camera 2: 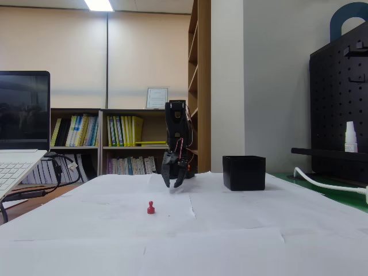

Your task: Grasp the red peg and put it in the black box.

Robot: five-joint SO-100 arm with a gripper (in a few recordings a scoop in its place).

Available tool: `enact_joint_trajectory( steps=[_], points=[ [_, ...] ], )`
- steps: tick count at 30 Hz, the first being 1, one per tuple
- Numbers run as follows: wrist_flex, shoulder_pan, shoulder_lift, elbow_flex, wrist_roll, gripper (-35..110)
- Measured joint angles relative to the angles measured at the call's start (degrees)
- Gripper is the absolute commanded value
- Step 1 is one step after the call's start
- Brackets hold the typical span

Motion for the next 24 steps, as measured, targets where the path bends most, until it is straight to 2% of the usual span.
enact_joint_trajectory(
  steps=[5, 14, 17, 21, 24],
  points=[
    [-10.28, 2.81, 12.57, 4.92, -0.35, 0],
    [-10.9, 1.58, 20.39, 14.68, 2.64, 1],
    [-10.02, 2.02, 21.01, 18.63, 1.85, 12],
    [-9.14, 1.85, 22.15, 22.41, 0.97, 13],
    [-7.73, 1.67, 23.55, 24.87, 0.18, 25]
  ],
)
